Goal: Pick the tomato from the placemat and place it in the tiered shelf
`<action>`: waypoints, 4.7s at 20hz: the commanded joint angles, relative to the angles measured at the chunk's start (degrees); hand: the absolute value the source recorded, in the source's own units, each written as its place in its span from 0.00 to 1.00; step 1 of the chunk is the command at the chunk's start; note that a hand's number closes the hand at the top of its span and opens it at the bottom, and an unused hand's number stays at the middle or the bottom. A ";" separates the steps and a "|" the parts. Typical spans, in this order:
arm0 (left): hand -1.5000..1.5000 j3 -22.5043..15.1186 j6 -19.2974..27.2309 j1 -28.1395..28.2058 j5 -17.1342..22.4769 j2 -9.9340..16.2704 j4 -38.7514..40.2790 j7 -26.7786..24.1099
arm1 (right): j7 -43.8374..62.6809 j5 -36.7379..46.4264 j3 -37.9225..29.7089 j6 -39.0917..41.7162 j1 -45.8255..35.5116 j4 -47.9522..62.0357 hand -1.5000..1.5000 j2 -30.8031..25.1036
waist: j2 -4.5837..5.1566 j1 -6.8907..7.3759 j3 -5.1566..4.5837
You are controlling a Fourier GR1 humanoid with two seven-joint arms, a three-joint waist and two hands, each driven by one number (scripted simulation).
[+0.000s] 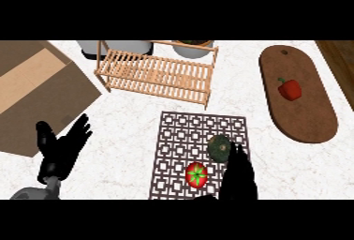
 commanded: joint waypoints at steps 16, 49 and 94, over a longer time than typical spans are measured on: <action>0.50 2.23 -1.79 -1.36 -1.61 -1.46 5.02 -1.81 | 8.79 -1.62 -0.65 -13.52 -6.59 15.11 0.00 0.83 | 0.17 -0.18 0.03; 0.50 0.43 -3.26 -6.61 -4.26 -3.50 4.49 3.31 | 8.85 -25.02 13.33 -12.61 -67.05 23.72 1.00 0.83 | -1.02 5.16 -0.25; 0.50 4.86 -4.34 -2.40 -5.41 -3.94 2.82 1.25 | -12.63 -27.80 -21.55 -5.53 -103.51 71.55 1.00 0.85 | 0.40 1.62 -0.08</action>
